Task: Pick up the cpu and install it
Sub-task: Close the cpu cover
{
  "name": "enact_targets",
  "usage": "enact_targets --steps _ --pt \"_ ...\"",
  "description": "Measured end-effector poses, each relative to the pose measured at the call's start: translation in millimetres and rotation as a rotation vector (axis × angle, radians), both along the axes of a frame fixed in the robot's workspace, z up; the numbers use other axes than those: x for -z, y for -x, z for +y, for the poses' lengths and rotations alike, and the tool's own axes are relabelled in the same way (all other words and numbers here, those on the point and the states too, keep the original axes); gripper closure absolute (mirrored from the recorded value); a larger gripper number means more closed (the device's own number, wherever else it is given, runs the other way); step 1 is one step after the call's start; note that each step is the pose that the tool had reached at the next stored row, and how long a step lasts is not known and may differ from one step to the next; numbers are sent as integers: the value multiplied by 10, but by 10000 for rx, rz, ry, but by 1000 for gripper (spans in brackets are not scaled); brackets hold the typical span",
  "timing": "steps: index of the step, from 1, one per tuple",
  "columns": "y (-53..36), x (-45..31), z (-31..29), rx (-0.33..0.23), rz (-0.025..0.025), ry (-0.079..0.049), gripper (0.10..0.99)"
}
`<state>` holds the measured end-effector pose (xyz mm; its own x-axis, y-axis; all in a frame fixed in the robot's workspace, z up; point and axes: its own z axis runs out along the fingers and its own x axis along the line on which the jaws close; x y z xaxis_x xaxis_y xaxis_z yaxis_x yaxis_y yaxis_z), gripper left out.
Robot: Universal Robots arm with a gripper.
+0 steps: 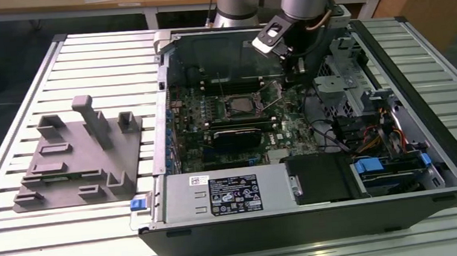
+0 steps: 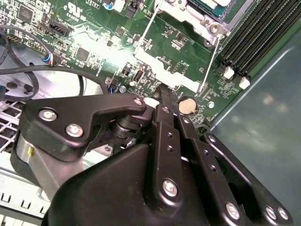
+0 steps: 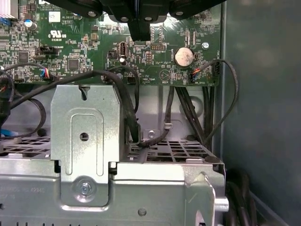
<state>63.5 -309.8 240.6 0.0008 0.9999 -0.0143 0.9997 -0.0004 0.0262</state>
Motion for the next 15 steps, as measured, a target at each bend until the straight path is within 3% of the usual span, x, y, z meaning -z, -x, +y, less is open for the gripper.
enact_targets --steps 15 --pt "137 -3 0 0 0 -1 980"
